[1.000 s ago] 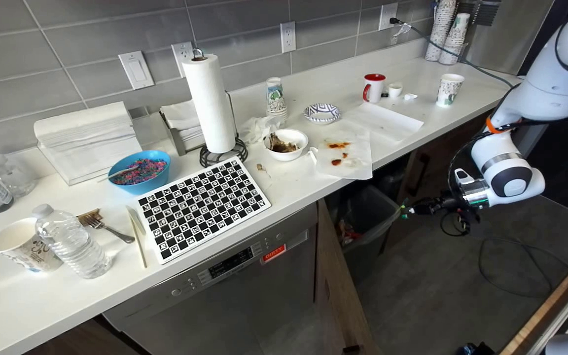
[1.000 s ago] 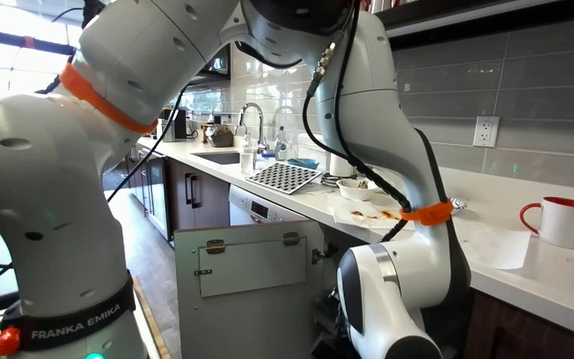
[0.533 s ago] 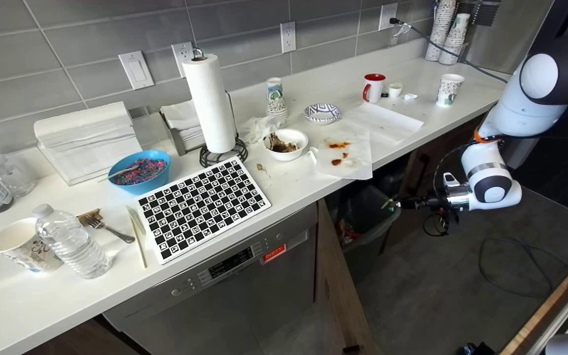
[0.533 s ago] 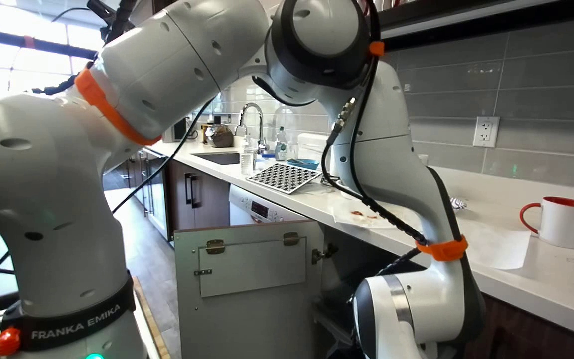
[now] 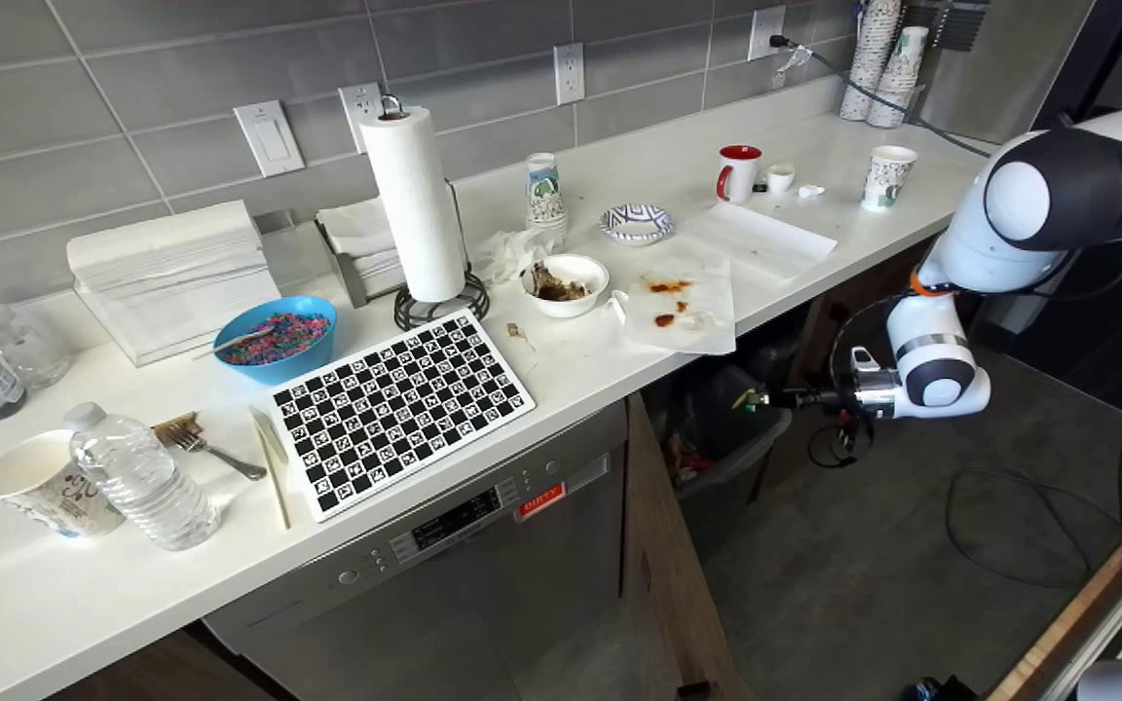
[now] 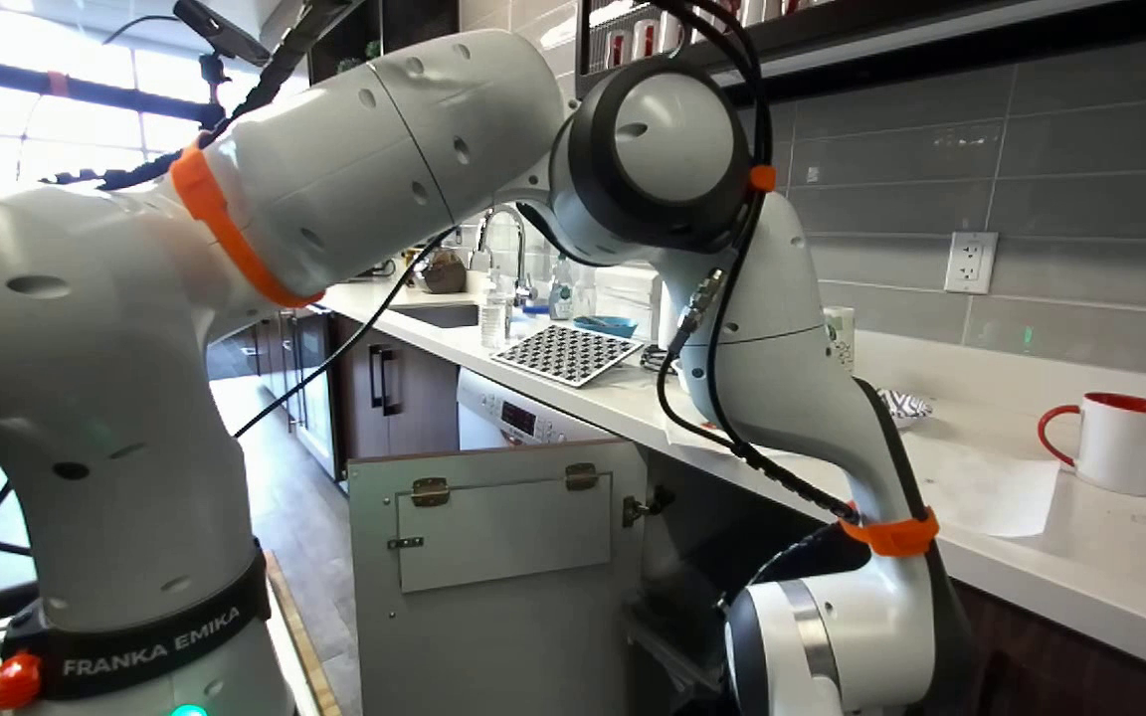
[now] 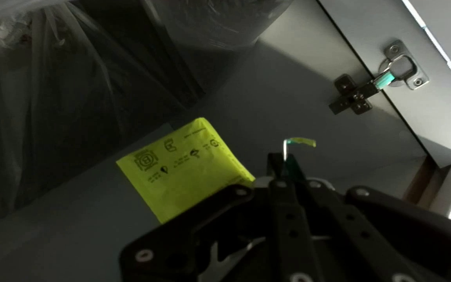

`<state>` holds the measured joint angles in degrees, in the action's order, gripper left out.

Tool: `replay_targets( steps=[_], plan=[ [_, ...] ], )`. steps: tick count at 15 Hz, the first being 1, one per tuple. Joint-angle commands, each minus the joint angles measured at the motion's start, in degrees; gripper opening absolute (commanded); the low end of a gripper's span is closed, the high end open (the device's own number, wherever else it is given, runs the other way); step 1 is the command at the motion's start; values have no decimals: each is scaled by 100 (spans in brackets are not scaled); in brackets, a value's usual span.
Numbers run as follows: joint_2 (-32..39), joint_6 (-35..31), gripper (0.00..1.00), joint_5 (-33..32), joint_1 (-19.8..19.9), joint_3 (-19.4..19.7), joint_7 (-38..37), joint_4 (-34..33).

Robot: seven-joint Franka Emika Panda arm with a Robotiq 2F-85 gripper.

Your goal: Put the green item in the bin

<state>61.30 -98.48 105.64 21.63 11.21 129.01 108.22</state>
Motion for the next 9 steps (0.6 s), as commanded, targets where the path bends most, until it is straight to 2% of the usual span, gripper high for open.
replay_targets(
  steps=[1, 2, 3, 4, 5, 9],
  plan=[
    [380, 233, 0, 216, -81, -42, -363, -515],
    [427, 273, 0, 210, -85, -75, -465, -599],
    [468, 312, 26, 196, -99, -100, -529, -669],
    [508, 345, 27, 194, -120, -111, -614, -734],
    [545, 378, 32, 194, -132, -119, -688, -797],
    [623, 408, 63, 234, -151, -149, -860, -934]
  ],
)
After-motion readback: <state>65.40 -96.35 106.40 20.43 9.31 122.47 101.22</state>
